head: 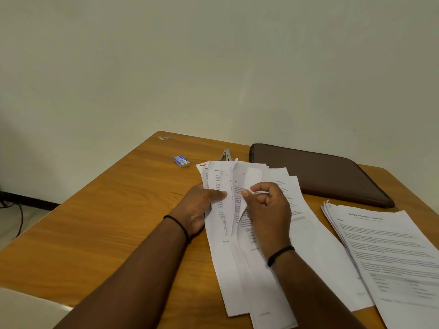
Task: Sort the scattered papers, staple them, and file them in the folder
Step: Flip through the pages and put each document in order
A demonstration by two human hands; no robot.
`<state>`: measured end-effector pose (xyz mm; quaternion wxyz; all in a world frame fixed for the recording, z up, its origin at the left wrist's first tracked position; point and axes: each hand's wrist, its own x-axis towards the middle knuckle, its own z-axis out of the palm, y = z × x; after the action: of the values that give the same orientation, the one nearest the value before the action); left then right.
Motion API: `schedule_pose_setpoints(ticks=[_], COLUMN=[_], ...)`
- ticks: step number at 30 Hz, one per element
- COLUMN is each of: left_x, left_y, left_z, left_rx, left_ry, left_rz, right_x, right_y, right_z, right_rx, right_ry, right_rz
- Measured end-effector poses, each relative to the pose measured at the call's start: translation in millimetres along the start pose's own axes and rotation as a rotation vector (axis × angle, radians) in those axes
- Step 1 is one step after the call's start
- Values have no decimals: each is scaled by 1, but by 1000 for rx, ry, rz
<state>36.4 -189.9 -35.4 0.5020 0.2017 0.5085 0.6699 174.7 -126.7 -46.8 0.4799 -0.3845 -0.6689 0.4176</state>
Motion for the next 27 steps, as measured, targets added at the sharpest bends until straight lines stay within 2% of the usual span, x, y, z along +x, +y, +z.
schedule_pose_setpoints(ticks=[3, 7, 12, 15, 20, 23, 27], left_x=[1, 1, -2, -3, 0, 1, 1], left_y=[0, 0, 0, 2, 1, 0, 1], left_z=[0, 2, 3, 5, 1, 1, 3], left_rx=[15, 25, 33, 50, 37, 13, 26], left_ry=[-10, -12, -7, -6, -8, -16, -30], left_rz=[3, 7, 39, 40, 2, -4, 4], right_x=[4, 1, -4, -3, 2, 2, 1], right_y=[6, 10, 1, 2, 3, -1, -1], right_z=[-2, -3, 5, 7, -3, -9, -5], right_rx=[-18, -175, -302, -373, -223, -108, -358], right_ry=[32, 80, -42, -39, 92, 98, 43], right_rz=[23, -85, -154, -149, -33, -14, -116])
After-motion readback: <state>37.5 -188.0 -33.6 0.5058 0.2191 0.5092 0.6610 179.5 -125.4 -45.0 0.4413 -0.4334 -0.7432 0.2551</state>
